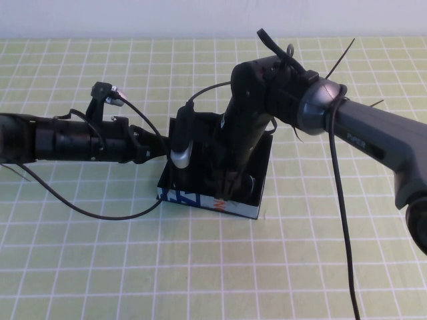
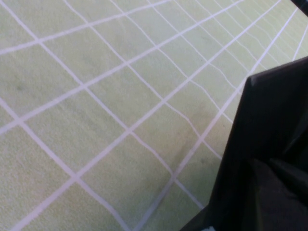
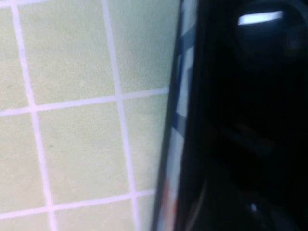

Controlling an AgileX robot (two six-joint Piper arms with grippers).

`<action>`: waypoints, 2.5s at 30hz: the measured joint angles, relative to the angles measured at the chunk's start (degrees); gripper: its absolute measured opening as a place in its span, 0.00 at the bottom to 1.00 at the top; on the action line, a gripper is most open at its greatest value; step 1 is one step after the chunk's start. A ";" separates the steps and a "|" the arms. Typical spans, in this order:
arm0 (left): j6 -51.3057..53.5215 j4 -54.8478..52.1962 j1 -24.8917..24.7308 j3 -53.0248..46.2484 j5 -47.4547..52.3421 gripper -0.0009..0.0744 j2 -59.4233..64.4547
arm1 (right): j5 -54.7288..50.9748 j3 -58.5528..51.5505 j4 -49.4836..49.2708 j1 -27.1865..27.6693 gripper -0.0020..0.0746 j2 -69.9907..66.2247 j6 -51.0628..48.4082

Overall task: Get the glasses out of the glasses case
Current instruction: Pick up the glasses from the glasses case, then place the glasses on the table

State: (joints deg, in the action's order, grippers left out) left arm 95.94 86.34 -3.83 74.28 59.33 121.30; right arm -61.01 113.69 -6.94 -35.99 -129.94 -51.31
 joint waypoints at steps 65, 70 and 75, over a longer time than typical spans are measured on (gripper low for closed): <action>-16.69 -10.88 0.00 -19.30 -16.21 0.01 -43.00 | 18.76 -39.48 -5.95 19.15 0.05 27.03 53.53; -16.69 -10.88 0.00 -20.44 -16.08 0.01 -43.00 | 20.73 -39.48 -7.96 19.15 0.05 22.58 53.53; -16.69 -10.88 0.00 -20.67 -15.96 0.01 -43.40 | 21.01 -39.48 -8.20 19.15 0.20 21.23 53.53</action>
State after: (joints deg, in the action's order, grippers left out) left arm 79.25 75.46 -3.83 53.62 43.37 77.90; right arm -40.00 74.20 -15.13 -16.85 -108.71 2.22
